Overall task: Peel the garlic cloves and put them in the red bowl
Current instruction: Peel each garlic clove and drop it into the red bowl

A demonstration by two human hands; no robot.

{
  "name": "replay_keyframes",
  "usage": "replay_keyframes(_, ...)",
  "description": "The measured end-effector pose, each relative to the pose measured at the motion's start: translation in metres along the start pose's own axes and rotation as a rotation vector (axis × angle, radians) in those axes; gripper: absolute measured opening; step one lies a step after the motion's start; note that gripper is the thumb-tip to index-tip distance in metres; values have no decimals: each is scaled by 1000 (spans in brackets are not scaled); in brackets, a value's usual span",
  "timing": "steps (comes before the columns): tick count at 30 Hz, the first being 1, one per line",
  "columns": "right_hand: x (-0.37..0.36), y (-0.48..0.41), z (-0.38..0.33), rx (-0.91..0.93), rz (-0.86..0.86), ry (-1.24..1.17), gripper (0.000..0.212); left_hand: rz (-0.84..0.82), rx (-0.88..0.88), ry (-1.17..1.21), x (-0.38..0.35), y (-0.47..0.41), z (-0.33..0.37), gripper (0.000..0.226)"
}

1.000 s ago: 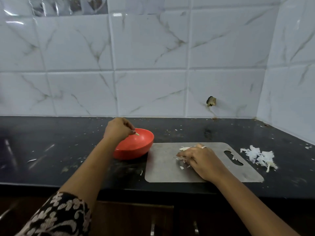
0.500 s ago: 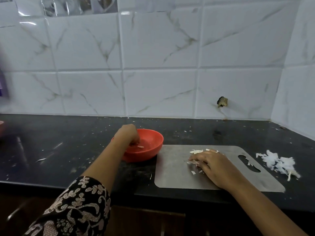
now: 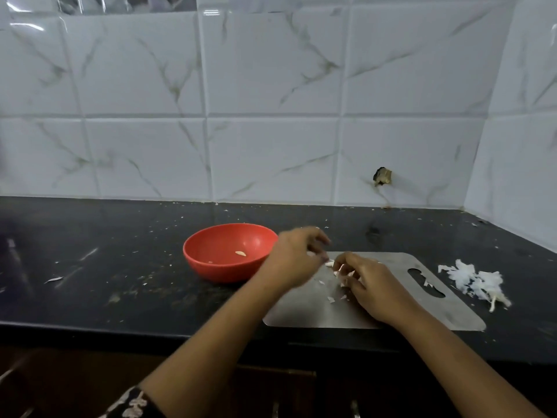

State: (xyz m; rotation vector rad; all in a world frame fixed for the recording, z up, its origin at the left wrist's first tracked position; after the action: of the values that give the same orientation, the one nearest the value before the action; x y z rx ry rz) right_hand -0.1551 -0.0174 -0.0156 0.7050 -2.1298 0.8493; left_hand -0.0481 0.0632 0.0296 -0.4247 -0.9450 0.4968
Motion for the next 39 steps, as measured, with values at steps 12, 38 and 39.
replay_keyframes(12, 31, 10, -3, -26, 195, -501, 17, 142, -53, 215, -25, 17, 5, 10)
replay_keyframes(38, 29, 14, -3, -78, 110, -677, 16, 194, 163, 748, -32, 24, -10, 10)
replay_keyframes(39, 28, 14, -2, -79, 98, -689, 17, 196, 157, 745, -32, 23, -10, 12)
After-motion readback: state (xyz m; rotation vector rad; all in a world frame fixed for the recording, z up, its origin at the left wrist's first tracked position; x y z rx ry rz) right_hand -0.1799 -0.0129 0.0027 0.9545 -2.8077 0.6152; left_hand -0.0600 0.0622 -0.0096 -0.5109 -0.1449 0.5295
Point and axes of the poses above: each hand's wrist, its own y-axis away from the middle knuckle, its own x-axis out of the back of the hand, z = x × y, the point moved 9 cm from there along -y, towards the middle knuckle, and after that the axes turned 11 degrees about -x, right-handed, at the moved point
